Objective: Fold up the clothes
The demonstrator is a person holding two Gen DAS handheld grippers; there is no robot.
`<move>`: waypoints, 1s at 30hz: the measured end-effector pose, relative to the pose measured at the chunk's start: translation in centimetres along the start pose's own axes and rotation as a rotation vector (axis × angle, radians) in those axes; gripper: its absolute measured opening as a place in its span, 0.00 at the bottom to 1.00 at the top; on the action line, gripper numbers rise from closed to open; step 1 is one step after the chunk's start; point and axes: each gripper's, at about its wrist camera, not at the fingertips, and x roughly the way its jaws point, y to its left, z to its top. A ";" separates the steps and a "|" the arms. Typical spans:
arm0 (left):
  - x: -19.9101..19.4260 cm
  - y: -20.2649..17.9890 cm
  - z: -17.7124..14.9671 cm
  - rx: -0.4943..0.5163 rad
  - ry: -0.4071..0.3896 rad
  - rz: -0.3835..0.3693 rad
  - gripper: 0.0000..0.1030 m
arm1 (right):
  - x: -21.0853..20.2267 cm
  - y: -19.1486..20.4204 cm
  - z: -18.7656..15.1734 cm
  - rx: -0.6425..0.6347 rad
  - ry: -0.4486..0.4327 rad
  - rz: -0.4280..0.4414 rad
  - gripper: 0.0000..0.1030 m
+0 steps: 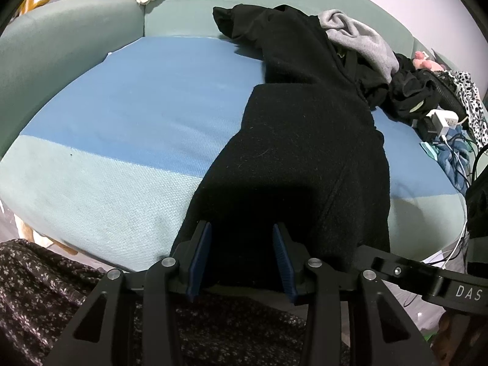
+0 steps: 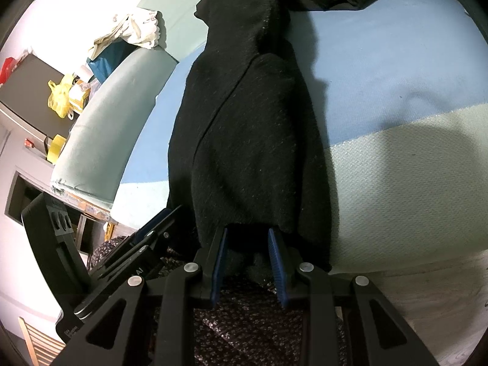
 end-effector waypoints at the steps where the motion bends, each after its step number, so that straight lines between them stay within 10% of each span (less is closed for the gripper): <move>1: 0.0 0.0 0.0 0.001 -0.001 0.001 0.43 | 0.0 0.0 0.0 0.000 0.001 0.001 0.30; 30: -0.7 0.3 -0.3 -0.014 -0.032 -0.056 0.58 | 0.5 1.8 0.5 -0.043 0.057 -0.054 0.36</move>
